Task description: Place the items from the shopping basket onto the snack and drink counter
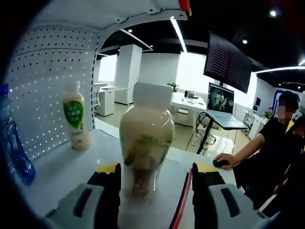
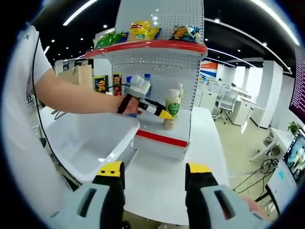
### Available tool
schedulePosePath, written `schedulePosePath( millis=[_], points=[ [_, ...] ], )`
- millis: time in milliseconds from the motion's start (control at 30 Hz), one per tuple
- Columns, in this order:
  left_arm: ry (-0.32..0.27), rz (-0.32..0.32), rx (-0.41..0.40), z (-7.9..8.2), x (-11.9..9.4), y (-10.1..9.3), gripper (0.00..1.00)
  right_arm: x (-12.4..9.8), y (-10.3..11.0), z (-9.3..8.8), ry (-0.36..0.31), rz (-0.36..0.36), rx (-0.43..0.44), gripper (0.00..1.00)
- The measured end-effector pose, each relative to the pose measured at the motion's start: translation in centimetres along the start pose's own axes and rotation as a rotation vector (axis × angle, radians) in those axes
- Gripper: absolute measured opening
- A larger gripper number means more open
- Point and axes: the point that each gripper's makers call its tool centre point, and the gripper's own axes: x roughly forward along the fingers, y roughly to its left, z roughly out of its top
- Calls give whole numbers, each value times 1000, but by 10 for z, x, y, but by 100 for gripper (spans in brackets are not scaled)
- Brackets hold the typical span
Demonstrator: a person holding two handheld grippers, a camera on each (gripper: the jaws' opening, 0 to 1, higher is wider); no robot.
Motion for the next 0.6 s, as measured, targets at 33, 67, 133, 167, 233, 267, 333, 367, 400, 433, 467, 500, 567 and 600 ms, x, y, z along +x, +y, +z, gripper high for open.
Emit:
schedulePosePath(
  millis=[33,67,133,167,233,267,333,367,400,433,467,500,567,600],
  points=[
    [15,2,15,-2,-2,-1,67,0,1,0,1,2,-2,50],
    [19,5,25,-2,-4,-2,66,1,2,0,2,3,-6,50],
    [14,11,26,0,-11,-5,66,2,3,0,-1,6,-4,50],
    [13,13,23,1,-13,-5,66,2,4,0,-3,7,-2,50],
    [10,34,14,3,-21,-6,65,3,6,0,-3,10,1,50],
    [-3,29,4,6,-26,-9,65,5,8,-1,2,14,2,50],
    [-7,25,0,7,-34,-15,65,6,11,-3,9,17,-3,50],
    [-7,24,1,7,-37,-17,65,7,11,-3,10,19,-2,50],
    [-5,23,6,6,-41,-21,66,7,12,-3,10,22,-1,50],
    [-2,20,9,5,-43,-23,66,8,13,-2,7,24,0,50],
    [3,20,19,3,-46,-25,66,9,14,-1,7,26,0,50],
    [12,21,32,2,-50,-27,66,10,16,0,7,28,-2,50],
    [16,24,54,1,-56,-31,66,11,19,1,6,33,-10,50],
    [19,21,63,0,-60,-34,66,12,20,2,4,34,-10,50]
  ],
)
